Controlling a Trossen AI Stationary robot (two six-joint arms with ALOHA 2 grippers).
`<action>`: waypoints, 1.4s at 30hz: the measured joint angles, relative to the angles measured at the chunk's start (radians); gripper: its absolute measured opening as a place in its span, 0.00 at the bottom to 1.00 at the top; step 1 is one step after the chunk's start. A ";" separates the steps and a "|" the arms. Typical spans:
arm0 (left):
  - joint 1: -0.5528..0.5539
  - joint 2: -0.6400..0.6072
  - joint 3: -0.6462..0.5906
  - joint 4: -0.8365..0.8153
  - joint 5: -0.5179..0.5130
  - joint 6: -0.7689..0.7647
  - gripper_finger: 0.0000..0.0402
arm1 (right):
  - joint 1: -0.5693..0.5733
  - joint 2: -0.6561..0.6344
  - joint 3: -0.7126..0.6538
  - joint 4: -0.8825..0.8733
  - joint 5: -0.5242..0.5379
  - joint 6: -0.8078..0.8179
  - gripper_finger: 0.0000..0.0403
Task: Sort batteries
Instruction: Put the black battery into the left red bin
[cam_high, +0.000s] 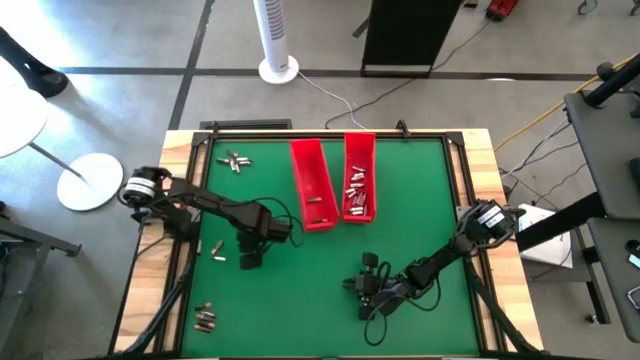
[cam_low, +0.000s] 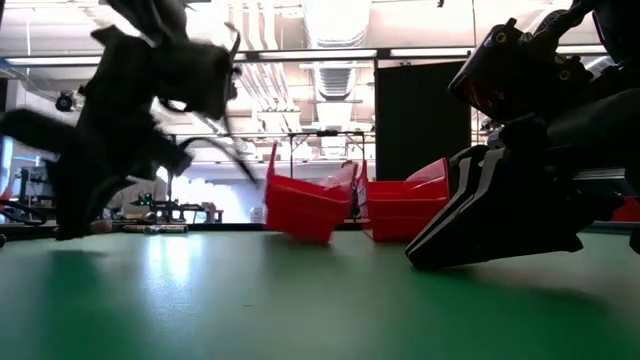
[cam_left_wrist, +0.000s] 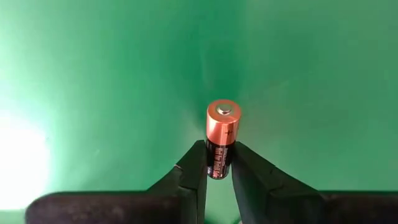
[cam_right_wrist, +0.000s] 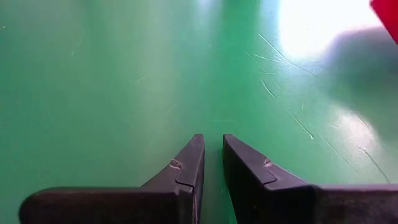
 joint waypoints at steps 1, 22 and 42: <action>-0.010 0.000 0.020 0.008 0.005 -0.003 0.11 | 0.000 0.000 0.000 0.000 0.000 0.000 0.13; -0.236 -0.001 0.099 0.495 -0.035 -0.143 0.11 | 0.000 -0.056 0.006 -0.088 -0.069 -0.008 0.13; -0.237 0.299 0.178 0.894 -0.132 -0.040 0.13 | 0.000 -0.091 0.159 -0.318 -0.076 -0.007 0.13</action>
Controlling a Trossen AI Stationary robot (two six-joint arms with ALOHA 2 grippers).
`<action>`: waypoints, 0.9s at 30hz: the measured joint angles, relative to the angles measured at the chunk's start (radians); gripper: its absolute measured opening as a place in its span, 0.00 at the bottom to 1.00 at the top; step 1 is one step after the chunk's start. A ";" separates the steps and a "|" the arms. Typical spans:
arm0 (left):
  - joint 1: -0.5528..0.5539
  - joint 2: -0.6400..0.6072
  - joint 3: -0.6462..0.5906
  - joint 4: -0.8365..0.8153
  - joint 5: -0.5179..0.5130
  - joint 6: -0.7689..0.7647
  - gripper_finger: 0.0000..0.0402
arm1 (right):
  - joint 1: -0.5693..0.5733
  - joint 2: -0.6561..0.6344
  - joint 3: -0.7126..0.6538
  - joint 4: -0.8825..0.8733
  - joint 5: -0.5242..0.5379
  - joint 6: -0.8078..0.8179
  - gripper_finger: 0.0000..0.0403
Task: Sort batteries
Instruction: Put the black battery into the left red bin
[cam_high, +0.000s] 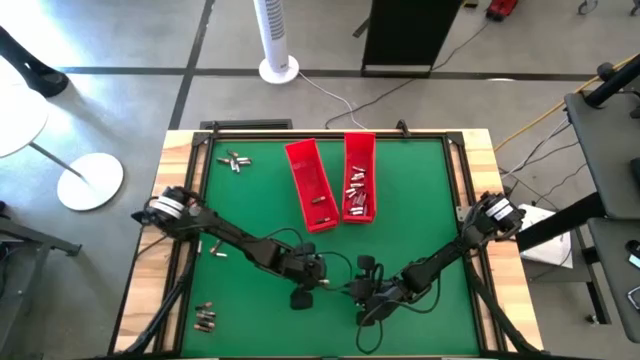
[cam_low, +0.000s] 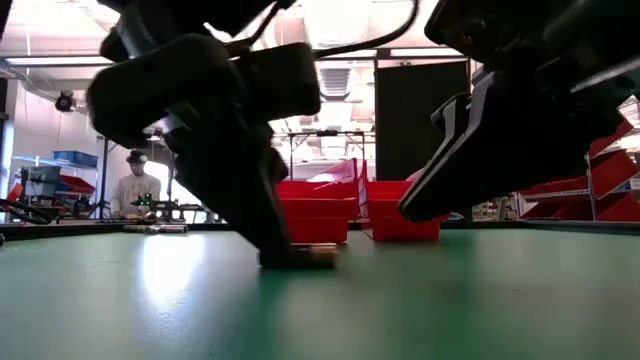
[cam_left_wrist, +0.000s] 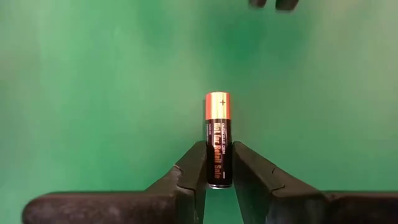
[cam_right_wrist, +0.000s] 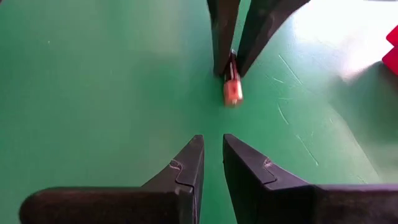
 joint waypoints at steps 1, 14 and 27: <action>0.000 0.015 0.016 0.000 0.000 0.015 0.14 | 0.000 0.000 0.000 0.003 0.001 0.000 0.14; 0.002 -0.089 0.077 -0.152 -0.109 0.083 0.35 | 0.000 0.000 -0.002 0.004 0.046 0.001 0.30; 0.082 -0.239 0.077 -0.160 -0.420 0.088 0.43 | -0.013 0.013 -0.022 0.000 0.173 0.018 0.39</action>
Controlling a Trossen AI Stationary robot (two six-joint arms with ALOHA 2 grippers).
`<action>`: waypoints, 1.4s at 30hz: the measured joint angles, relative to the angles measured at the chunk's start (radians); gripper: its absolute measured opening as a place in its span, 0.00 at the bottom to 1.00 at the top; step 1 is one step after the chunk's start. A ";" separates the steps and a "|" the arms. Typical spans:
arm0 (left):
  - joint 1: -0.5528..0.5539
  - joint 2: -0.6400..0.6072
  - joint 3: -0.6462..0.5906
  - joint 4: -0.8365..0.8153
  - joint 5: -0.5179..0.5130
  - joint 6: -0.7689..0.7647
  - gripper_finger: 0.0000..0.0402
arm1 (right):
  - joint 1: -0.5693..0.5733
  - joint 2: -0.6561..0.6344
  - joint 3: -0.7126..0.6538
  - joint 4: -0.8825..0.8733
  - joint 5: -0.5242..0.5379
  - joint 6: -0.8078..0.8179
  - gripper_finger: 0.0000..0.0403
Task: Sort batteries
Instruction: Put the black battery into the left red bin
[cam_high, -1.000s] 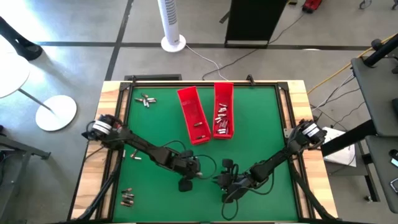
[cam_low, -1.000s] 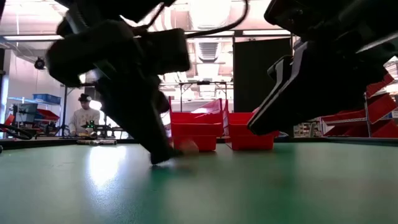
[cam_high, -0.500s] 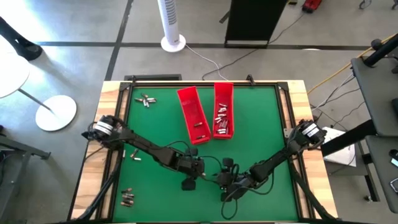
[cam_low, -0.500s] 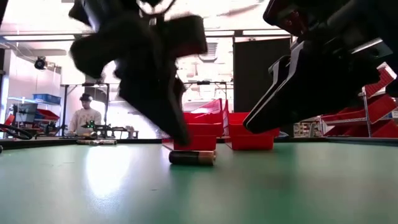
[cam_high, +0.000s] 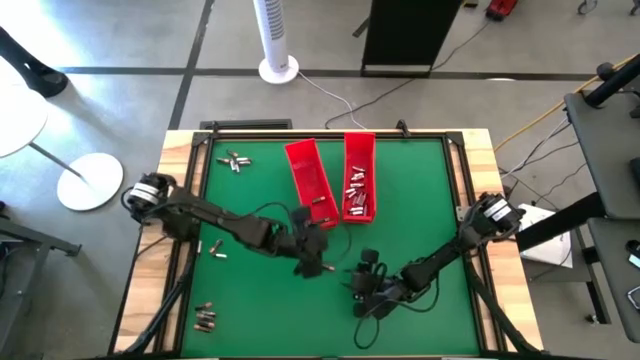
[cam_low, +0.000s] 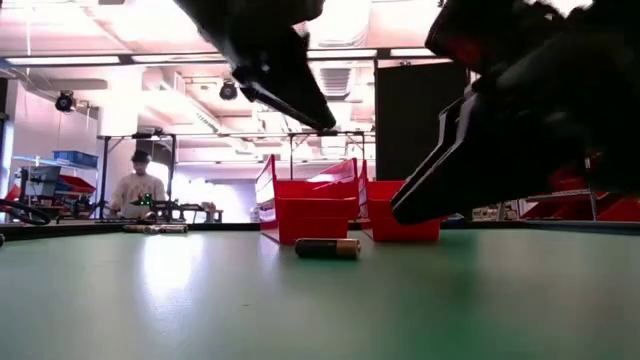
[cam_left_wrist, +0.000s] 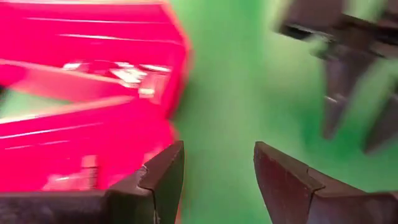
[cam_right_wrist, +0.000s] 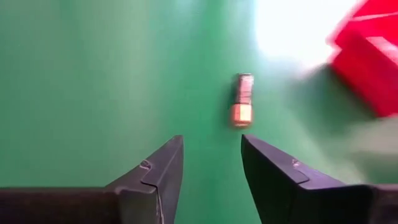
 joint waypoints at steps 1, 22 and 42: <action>0.019 -0.003 0.000 0.000 -0.012 -0.011 0.43 | -0.009 0.007 -0.001 0.002 0.024 0.010 0.39; 0.158 -0.034 -0.002 -0.318 -0.012 -0.045 0.43 | -0.197 0.063 -0.008 0.101 -0.216 0.037 0.51; 0.167 -0.105 0.011 -0.384 -0.085 -0.090 0.43 | -0.197 0.082 -0.005 0.105 -0.221 0.050 0.51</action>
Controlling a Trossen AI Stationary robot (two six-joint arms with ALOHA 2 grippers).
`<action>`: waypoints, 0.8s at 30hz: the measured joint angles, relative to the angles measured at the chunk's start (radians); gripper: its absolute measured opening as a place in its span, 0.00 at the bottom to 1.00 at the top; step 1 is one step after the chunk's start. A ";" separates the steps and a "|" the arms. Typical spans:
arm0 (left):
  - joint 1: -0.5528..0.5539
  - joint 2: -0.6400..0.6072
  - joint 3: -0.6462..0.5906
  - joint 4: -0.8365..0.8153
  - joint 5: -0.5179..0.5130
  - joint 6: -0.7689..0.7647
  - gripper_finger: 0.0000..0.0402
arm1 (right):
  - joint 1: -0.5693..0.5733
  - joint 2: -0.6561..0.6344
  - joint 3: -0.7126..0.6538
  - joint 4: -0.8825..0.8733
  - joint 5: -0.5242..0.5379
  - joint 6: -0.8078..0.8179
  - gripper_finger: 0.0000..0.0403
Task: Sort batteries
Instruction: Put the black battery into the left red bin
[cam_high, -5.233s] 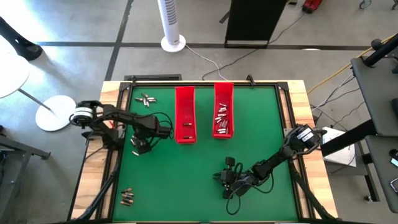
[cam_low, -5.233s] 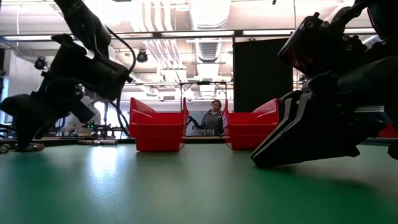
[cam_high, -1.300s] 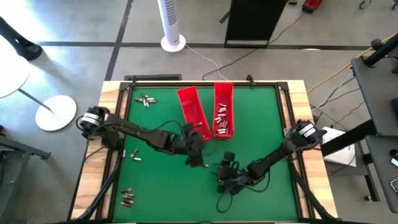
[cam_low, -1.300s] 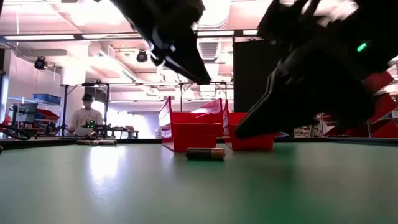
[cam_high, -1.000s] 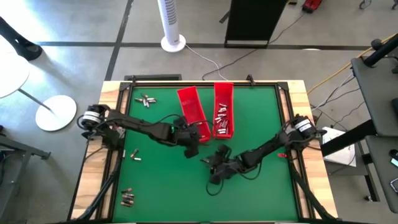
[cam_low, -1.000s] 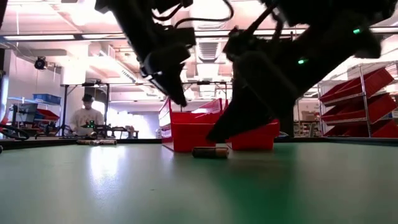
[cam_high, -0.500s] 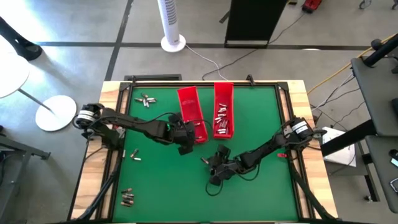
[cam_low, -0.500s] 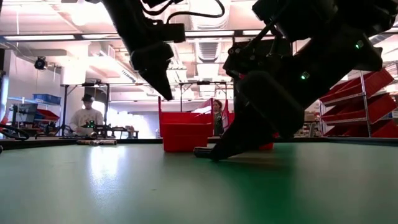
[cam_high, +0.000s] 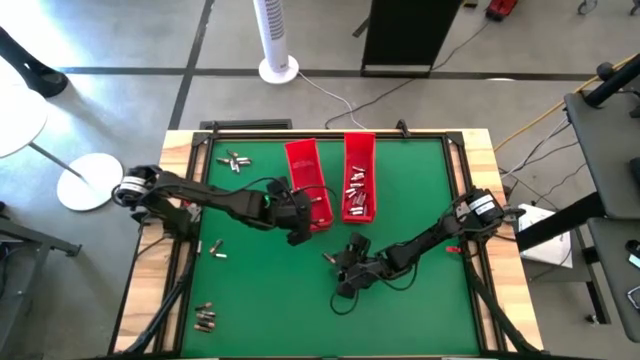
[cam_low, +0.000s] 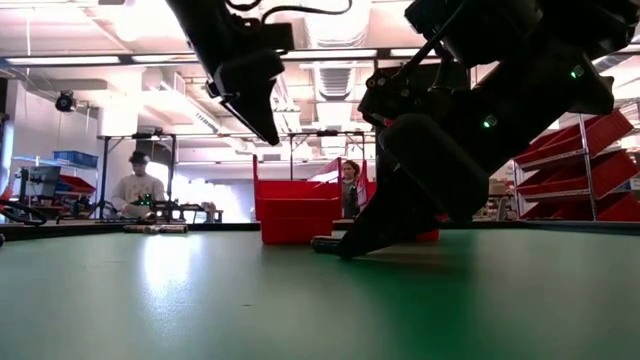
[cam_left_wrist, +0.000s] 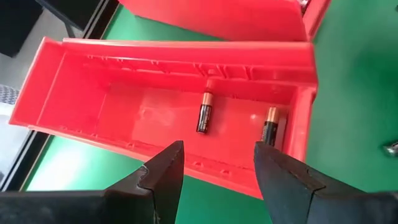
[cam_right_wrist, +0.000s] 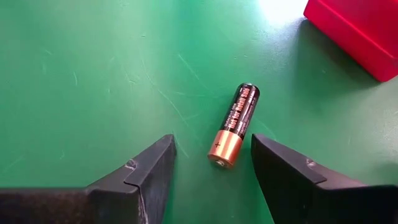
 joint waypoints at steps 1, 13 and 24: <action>0.001 0.006 0.000 -0.001 0.000 0.004 0.43 | 0.000 0.000 0.000 0.000 0.000 0.000 0.51; 0.000 0.026 0.044 -0.216 0.004 0.029 0.43 | 0.000 0.001 -0.001 -0.004 -0.003 0.003 0.50; 0.000 0.026 0.139 -0.390 -0.056 -0.019 0.43 | 0.002 0.002 -0.001 -0.004 -0.003 0.003 0.50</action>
